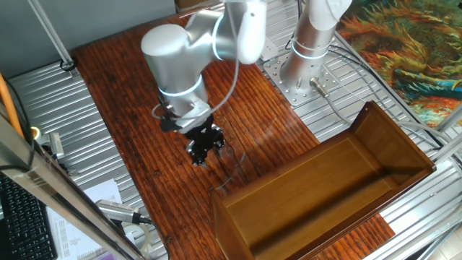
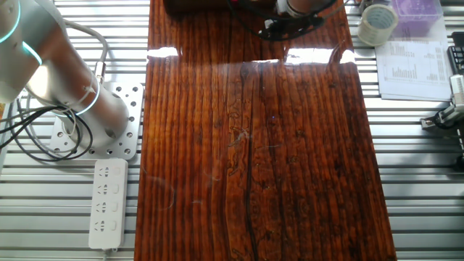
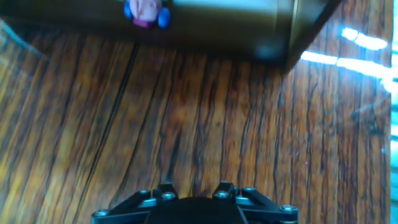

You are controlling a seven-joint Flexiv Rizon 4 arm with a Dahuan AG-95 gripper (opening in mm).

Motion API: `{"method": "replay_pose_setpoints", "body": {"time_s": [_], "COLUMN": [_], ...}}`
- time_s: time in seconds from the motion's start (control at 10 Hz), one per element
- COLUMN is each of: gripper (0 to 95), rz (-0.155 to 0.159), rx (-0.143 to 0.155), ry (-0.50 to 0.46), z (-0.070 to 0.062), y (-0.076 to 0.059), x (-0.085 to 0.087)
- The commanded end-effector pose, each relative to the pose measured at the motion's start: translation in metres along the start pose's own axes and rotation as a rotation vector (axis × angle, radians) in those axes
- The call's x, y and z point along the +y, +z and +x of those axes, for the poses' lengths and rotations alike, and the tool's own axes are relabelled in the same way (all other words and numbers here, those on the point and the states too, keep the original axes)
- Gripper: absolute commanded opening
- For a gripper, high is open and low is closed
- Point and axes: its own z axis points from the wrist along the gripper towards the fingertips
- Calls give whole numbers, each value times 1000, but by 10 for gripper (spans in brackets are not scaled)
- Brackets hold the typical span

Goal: Take the object down from the shelf

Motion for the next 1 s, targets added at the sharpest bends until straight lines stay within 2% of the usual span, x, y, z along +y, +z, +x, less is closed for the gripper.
{"method": "replay_pose_setpoints", "body": {"time_s": [0.1, 0.4, 0.6, 0.7, 0.8, 0.9, 1.0], "gripper": [570, 570, 570, 570, 570, 570, 570], "rz": [34, 32, 19, 7, -20, -30, -30], "rx": [76, 92, 86, 71, 42, 10, -4], "ry": [-4, 3, -89, -100, -100, -102, -91], "z": [1, 1, 1, 1, 1, -3, -9], "y": [0, 0, 0, 0, 1, 6, 11], "x": [1, 1, 1, 1, 1, 3, 6]}}
